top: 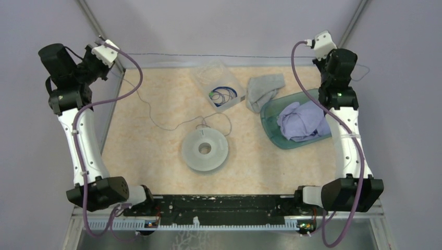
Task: Wrap the cables
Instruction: Adjust the cable at the center of the board.
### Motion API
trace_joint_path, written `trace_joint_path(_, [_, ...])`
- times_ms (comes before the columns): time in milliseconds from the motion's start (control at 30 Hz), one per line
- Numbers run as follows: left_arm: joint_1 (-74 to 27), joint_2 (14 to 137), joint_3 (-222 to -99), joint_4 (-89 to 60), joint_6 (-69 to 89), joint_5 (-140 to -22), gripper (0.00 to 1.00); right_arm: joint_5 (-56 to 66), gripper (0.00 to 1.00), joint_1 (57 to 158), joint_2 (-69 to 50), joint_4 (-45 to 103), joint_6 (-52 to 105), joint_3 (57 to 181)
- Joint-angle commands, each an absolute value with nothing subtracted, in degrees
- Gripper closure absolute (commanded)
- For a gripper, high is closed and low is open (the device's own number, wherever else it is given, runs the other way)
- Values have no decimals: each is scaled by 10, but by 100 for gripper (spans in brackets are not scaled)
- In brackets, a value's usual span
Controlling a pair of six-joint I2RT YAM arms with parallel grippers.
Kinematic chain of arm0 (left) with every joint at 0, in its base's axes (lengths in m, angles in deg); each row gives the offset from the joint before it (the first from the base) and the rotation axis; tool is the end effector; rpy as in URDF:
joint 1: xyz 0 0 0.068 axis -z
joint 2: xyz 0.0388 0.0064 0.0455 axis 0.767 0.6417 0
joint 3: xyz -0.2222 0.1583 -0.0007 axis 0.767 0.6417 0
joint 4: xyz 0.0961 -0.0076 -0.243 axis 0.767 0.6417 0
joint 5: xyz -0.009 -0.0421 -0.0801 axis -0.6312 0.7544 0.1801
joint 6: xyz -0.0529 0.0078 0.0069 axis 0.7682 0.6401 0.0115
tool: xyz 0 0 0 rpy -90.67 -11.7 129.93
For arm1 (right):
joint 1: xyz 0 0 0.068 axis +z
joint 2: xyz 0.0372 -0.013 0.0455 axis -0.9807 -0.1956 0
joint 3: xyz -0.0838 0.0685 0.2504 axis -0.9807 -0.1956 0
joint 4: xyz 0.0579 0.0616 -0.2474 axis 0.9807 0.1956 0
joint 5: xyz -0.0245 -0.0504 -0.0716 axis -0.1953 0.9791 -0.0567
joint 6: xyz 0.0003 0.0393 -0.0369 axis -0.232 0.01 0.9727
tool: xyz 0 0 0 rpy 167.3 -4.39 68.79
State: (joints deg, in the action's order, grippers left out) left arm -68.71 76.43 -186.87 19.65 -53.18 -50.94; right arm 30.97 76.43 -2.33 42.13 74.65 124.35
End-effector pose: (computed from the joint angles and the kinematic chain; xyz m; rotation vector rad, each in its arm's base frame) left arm 0.2553 0.0627 0.5011 0.9332 1.4365 0.3343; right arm 0.2889 -0.0225 0.4438 -0.3510 1.7196 -0.8270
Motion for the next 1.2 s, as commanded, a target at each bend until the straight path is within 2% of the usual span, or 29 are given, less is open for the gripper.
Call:
trace_joint_path(0, [-706,777,-1881,133,-487,-471,100,178,100,755,-2,532,684,1284])
trace_joint_path(300, [-695,847,-1895,68,-371,-455,100,-89,100,816,-39,696,565,1355])
trace_joint_path(467, [-637,894,-1853,55,-372,-528,100,-235,100,859,-63,722,494,1351])
trace_joint_path(533, [-608,913,-1832,40,-372,-567,96,-296,100,865,-71,714,466,1347])
trace_joint_path(600, [-579,935,-1821,39,-368,-595,90,-351,100,869,-77,692,433,1334])
trace_joint_path(700, [-544,973,-1820,48,-349,-626,70,-422,100,872,-81,618,351,1299])
trace_joint_path(800, [-524,1017,-1851,93,-326,-625,43,-464,100,872,-81,503,237,1252])
trace_joint_path(867, [-520,1042,-1874,129,-318,-613,23,-471,100,872,-84,425,150,1222])
trace_joint_path(933, [-519,1059,-1896,164,-319,-603,6,-452,100,873,-89,371,82,1203])
trace_joint_path(1000, [-519,1057,-1902,185,-331,-595,1,-412,100,873,-93,362,53,1198])
trace_joint_path(1167, [-518,988,-1856,147,-320,-571,0,-294,100,874,-92,344,9,1190])
